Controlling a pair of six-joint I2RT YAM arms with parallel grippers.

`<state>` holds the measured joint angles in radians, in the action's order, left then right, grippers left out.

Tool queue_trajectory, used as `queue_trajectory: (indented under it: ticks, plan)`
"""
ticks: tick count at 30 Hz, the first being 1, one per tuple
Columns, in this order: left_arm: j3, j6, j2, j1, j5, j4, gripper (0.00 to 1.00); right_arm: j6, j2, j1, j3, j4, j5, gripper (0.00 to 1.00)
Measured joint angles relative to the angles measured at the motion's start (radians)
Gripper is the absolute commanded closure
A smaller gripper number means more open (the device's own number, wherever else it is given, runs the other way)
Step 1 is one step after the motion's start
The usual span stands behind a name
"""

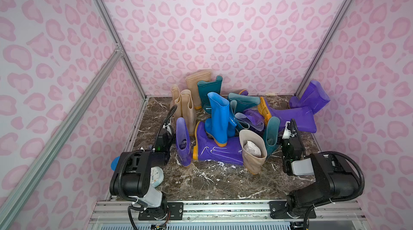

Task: Match and arrange rain boots in pairs
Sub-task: Adjust the rain boot at the corner of the board.

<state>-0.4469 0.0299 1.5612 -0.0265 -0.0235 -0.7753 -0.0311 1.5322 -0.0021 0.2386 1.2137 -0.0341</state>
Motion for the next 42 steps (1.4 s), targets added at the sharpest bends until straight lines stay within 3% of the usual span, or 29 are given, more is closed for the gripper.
queue_trajectory:
  ticks: [42]
  plan:
    - [0.000,0.000,0.000,-0.001,0.000,0.000,0.01,-0.001,0.000,-0.013,0.001,-0.004,0.019,0.00]
